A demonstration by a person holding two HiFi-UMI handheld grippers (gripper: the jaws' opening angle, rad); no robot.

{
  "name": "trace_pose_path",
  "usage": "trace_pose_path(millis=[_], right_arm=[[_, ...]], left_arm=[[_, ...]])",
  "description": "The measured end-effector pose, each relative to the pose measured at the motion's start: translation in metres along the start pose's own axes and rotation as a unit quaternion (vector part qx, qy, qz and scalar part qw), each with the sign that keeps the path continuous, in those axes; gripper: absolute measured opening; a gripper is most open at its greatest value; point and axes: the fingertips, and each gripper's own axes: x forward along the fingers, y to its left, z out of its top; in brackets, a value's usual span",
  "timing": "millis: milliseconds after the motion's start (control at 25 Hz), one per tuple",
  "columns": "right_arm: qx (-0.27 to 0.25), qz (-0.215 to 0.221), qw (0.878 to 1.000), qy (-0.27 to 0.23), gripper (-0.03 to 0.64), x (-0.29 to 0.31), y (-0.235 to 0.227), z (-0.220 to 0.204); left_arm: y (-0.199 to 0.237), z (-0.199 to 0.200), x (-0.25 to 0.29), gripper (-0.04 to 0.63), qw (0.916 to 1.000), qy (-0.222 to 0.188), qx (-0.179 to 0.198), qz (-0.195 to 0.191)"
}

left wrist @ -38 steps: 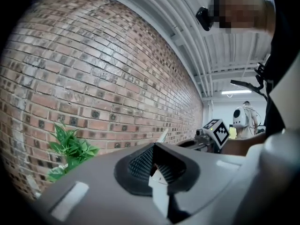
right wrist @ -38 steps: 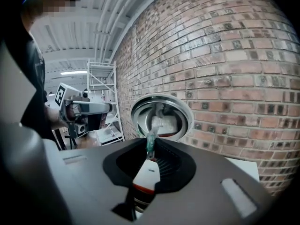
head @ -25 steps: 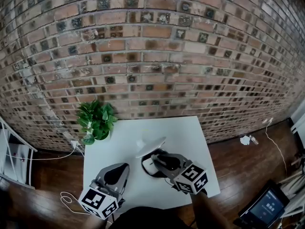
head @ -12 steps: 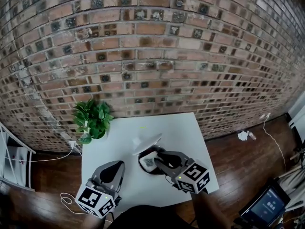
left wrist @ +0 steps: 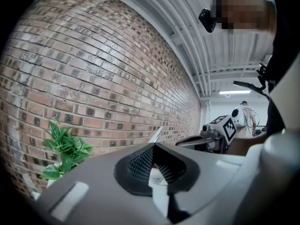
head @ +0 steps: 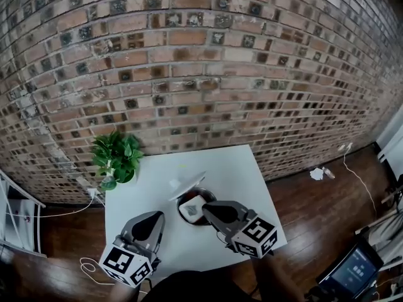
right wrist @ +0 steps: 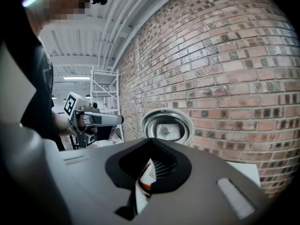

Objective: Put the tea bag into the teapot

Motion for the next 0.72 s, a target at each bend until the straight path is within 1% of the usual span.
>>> trace_pose_path(millis=[360,720], right_arm=[[0.006,-0.013,1.000,0.000,0.002,-0.0075,0.0001,-0.0038],[-0.001,-0.017,1.000,0.007,0.002,-0.0044,-0.0008,-0.0036]], left_arm=[[-0.0048,-0.0030,-0.0030,0.006,1.0000,0.001,0.002,-0.004],[-0.0023,-0.0020,-0.0066,0.006,1.0000,-0.001,0.000,-0.002]])
